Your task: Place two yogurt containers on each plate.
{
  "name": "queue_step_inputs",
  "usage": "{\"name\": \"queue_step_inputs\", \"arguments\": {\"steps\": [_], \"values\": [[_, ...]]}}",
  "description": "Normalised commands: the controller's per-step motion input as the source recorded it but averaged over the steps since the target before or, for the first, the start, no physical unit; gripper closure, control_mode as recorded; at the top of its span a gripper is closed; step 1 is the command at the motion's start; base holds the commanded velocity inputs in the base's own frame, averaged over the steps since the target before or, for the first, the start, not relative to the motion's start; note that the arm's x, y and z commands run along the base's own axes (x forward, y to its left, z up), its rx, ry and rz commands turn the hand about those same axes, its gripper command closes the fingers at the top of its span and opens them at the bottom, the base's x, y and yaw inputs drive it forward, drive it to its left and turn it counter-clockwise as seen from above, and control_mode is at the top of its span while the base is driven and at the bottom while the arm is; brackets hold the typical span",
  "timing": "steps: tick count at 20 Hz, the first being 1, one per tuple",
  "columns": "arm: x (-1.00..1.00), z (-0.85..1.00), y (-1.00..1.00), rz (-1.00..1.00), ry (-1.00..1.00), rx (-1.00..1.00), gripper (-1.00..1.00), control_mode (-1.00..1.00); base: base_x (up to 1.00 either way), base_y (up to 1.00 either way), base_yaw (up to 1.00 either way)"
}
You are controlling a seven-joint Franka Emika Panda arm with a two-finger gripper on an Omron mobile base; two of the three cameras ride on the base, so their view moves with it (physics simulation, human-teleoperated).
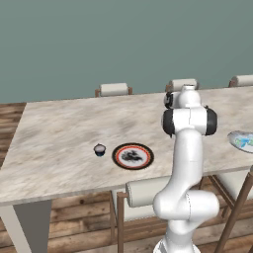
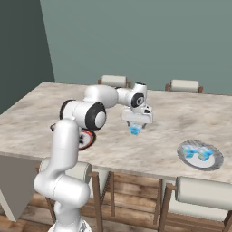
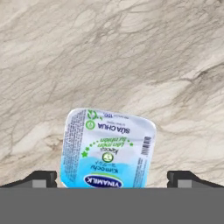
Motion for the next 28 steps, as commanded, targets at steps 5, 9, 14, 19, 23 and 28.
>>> {"name": "queue_step_inputs", "arguments": {"steps": [5, 9, 14, 19, 23, 28], "values": [[-0.12, -0.21, 0.0, 0.0, 0.03, 0.03, -1.0, -1.0, 0.0, 0.0, 0.0], [-0.03, -0.07, 0.0, 0.0, 0.0, 0.04, -1.0, -1.0, 0.0, 0.0, 0.0], [0.0, -0.01, 0.0, 0.0, 0.0, 0.09, -1.0, -1.0, 0.0, 0.0, 0.0], [-0.01, 0.03, 0.01, 0.0, -0.01, 0.07, -1.0, -1.0, 0.0, 0.0, 0.0], [0.0, 0.01, 0.11, 0.0, -0.01, 0.02, -1.0, -1.0, 0.0, 0.0, 0.0], [0.07, 0.0, 0.1, 0.0, -0.03, 0.0, -1.0, -1.0, 0.0, 0.0, 0.0]]}}
